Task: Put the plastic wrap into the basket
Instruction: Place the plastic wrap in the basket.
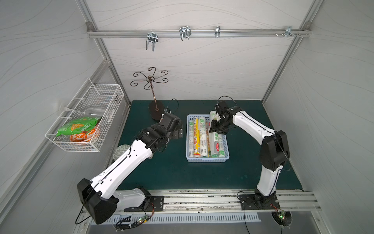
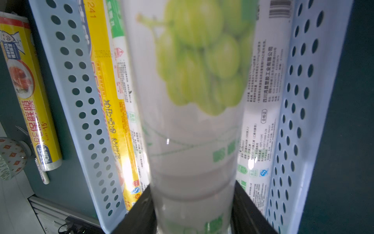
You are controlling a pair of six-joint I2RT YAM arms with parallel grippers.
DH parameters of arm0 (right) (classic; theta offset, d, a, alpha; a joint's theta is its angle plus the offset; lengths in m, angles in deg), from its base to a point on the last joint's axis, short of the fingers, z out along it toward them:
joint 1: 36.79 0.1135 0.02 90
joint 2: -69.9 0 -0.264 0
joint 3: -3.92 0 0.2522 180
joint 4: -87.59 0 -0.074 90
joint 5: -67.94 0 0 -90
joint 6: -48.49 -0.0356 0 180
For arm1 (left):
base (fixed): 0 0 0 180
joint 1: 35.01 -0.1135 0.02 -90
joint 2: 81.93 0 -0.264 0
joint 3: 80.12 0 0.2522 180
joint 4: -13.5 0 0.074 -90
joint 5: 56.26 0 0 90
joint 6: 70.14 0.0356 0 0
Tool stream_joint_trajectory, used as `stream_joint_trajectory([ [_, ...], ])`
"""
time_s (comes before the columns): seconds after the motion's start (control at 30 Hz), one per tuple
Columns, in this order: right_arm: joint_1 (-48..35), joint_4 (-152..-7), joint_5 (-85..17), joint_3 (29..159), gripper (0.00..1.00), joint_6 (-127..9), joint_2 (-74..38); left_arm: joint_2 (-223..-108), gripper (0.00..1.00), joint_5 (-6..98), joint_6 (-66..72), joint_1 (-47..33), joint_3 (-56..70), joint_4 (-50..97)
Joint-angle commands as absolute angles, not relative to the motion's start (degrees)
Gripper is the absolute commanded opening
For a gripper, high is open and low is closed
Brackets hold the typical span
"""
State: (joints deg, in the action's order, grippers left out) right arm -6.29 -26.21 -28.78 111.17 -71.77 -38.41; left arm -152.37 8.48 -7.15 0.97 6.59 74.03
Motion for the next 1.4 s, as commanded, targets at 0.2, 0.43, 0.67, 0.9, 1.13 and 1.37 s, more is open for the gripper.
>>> stream_joint_trajectory([
  [0.2,-5.1,-29.28,-30.49,112.38,0.37,-73.04,-41.08,-151.71,0.99,7.2,-6.86,0.65,6.44,73.58],
  [0.43,-4.89,-29.6,-30.78,112.25,0.48,-73.07,-42.77,-151.66,0.99,6.94,-7.06,0.56,6.32,74.03],
  [0.67,-4.97,-28.31,-31.01,112.85,0.65,-72.27,-41.87,-152.1,0.99,6.83,-7.21,0.56,5.63,74.07],
  [0.9,-5.58,-25.65,-30.12,114.15,0.71,-70.45,-37.61,-152.79,0.99,7.01,-7.39,0.0,4.92,73.48],
  [1.13,-5.94,-23.92,-30.0,113.41,0.71,-68.99,-31.83,-156.01,0.99,8.79,-7.65,-2.06,4.53,72.62],
  [1.37,-5.94,-22.62,-30.71,111.53,0.71,-67.24,-26.69,-160.2,0.99,9.48,-6.69,-4.99,4.82,70.89],
])
